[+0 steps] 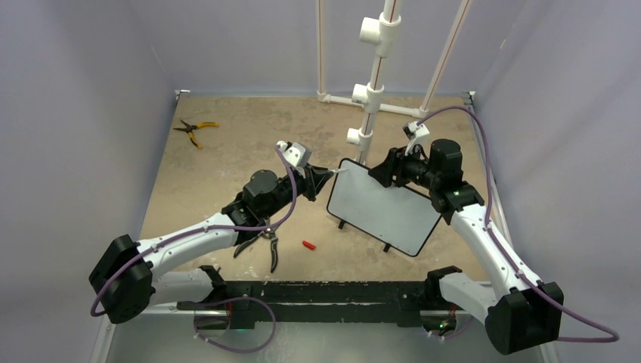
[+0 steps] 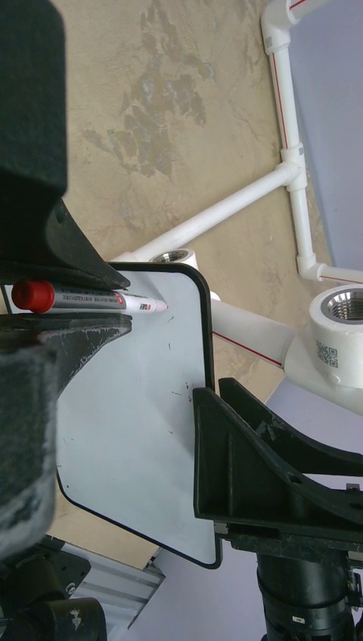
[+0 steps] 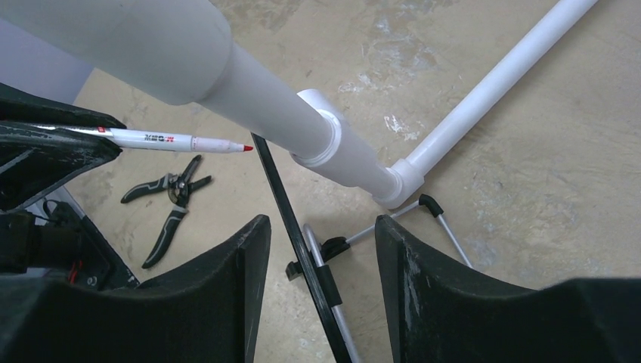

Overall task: Write a sentence on the whiteboard
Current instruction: Hold the whiteboard at the whiteboard stand.

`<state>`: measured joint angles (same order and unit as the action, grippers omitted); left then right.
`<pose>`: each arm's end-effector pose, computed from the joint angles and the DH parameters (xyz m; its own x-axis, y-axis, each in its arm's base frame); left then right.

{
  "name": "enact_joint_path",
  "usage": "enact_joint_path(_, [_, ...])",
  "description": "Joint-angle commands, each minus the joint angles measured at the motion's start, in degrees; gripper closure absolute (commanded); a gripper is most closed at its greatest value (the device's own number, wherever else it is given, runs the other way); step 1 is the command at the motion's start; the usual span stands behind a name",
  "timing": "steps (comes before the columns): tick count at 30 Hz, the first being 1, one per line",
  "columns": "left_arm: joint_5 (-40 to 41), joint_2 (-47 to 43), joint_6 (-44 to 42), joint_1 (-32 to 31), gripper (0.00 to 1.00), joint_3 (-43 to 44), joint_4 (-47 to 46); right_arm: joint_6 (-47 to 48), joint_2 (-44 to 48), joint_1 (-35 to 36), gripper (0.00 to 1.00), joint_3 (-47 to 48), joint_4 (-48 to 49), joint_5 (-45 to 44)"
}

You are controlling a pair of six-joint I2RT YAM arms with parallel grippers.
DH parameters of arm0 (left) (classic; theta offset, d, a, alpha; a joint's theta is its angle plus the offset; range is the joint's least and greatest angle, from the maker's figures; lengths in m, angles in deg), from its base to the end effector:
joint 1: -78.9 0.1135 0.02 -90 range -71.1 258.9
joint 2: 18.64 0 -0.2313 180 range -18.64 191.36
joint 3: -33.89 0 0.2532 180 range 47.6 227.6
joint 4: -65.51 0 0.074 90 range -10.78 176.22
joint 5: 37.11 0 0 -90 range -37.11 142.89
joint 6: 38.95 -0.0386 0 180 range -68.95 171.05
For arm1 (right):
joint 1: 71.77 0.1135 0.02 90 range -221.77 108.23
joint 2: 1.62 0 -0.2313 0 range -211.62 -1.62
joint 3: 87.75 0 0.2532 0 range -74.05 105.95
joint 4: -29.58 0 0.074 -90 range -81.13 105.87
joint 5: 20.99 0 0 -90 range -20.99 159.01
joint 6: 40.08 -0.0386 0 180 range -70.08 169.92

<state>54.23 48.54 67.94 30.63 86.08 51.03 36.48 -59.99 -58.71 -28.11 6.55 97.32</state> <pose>0.1920 -0.2139 0.2602 -0.2179 -0.1920 -0.9569 0.6973 0.6554 -0.2903 0.2415 0.0748 0.2760 -0.4972 0.0947 -0.8624 -0.5269 0.7568 0.3869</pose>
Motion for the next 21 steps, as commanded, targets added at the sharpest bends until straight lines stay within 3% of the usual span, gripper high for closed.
enact_joint_path(1, [-0.09,0.43,-0.63,0.28,1.0,-0.33,-2.5,1.12,-0.21,-0.05,0.47,0.04,1.45,2.4])
enact_joint_path(7, [-0.51,0.52,-0.77,0.15,1.0,-0.5,-1.9,1.47,-0.25,-0.05,0.58,-0.03,1.88,2.97])
enact_joint_path(21, [-1.08,0.89,-1.94,-0.22,1.0,-1.16,0.5,1.55,-0.43,-0.05,0.6,0.03,1.67,3.33])
